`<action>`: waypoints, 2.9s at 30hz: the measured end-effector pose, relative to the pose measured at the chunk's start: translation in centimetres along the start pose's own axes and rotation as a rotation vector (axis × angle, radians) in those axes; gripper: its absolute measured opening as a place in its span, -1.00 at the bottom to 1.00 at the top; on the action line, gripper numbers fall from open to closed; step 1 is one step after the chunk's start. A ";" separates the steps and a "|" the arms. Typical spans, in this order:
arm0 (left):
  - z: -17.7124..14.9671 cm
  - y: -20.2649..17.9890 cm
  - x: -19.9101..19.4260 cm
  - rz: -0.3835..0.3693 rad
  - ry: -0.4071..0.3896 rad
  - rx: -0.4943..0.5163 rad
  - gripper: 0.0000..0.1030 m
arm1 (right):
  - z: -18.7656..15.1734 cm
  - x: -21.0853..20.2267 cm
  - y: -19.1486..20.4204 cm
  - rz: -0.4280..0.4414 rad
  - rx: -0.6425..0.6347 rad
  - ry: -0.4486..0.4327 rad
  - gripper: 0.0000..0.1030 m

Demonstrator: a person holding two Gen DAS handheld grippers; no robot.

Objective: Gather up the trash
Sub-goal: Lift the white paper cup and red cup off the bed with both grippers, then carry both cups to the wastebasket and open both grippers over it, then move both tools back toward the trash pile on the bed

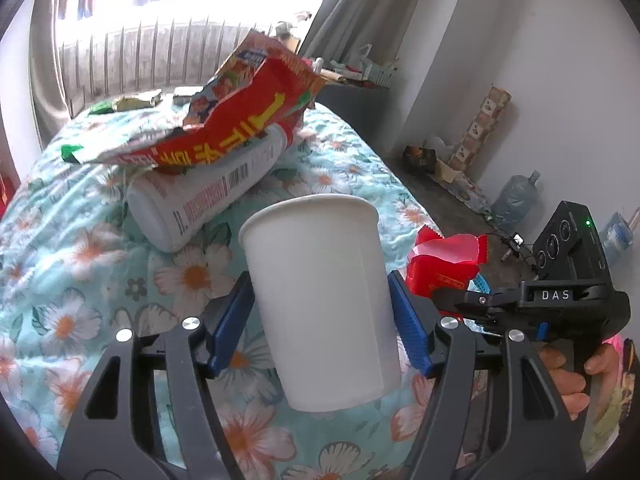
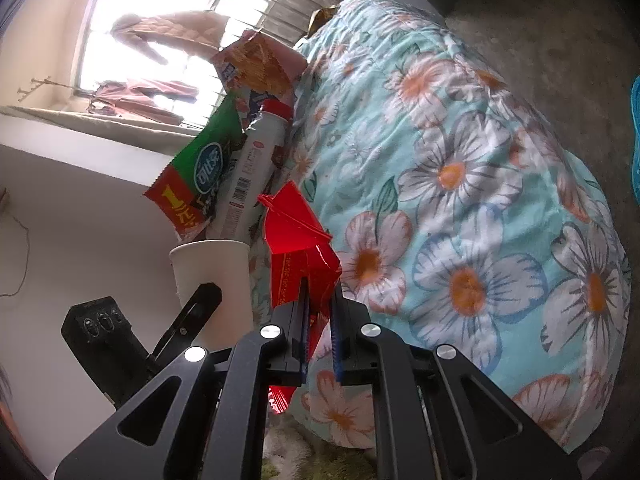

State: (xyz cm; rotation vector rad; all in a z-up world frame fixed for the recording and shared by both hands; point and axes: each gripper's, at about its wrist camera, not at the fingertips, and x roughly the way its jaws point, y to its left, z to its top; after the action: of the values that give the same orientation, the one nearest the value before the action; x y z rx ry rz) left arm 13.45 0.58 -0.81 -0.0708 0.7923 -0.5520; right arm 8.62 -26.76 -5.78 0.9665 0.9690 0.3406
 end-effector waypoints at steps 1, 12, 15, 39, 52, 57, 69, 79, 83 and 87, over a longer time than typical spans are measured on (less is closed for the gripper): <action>0.0 -0.1 -0.2 0.003 -0.006 0.007 0.23 | -0.1 -0.1 0.1 0.001 -0.002 -0.002 -0.82; -0.3 -1.5 -1.7 0.014 -0.040 0.050 0.23 | -1.0 -1.8 0.3 0.020 -0.014 -0.033 -0.82; -0.4 -1.7 -2.2 0.004 -0.049 0.053 0.23 | -1.2 -2.4 0.3 0.022 -0.014 -0.042 -0.82; 2.3 -12.2 2.2 -0.215 0.070 0.217 0.23 | -2.7 -12.4 -7.7 0.032 0.136 -0.295 -0.82; 3.6 -29.3 17.9 -0.477 0.428 0.293 0.24 | -3.5 -23.0 -23.5 -0.265 0.545 -0.632 -0.82; 2.7 -35.2 25.4 -0.468 0.509 0.354 0.25 | 0.2 -23.2 -29.3 -0.321 0.650 -0.677 -0.77; 1.2 -37.5 31.2 -0.401 0.539 0.305 0.61 | -0.9 -19.9 -38.1 -0.433 0.854 -0.629 0.10; 3.5 -34.8 24.1 -0.470 0.424 0.284 0.61 | -1.4 -20.3 -35.6 -0.403 0.749 -0.651 0.10; 4.1 -32.5 19.8 -0.516 0.383 0.272 0.61 | -1.7 -20.5 -30.4 -0.415 0.608 -0.657 0.11; 4.4 -29.4 15.1 -0.545 0.340 0.254 0.61 | -1.6 -19.9 -23.8 -0.462 0.422 -0.628 0.21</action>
State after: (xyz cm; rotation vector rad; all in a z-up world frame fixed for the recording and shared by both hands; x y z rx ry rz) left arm 12.08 -32.68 0.11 0.0455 1.0325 -1.2002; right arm -7.45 -51.80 -14.76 1.0960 0.6556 -0.5529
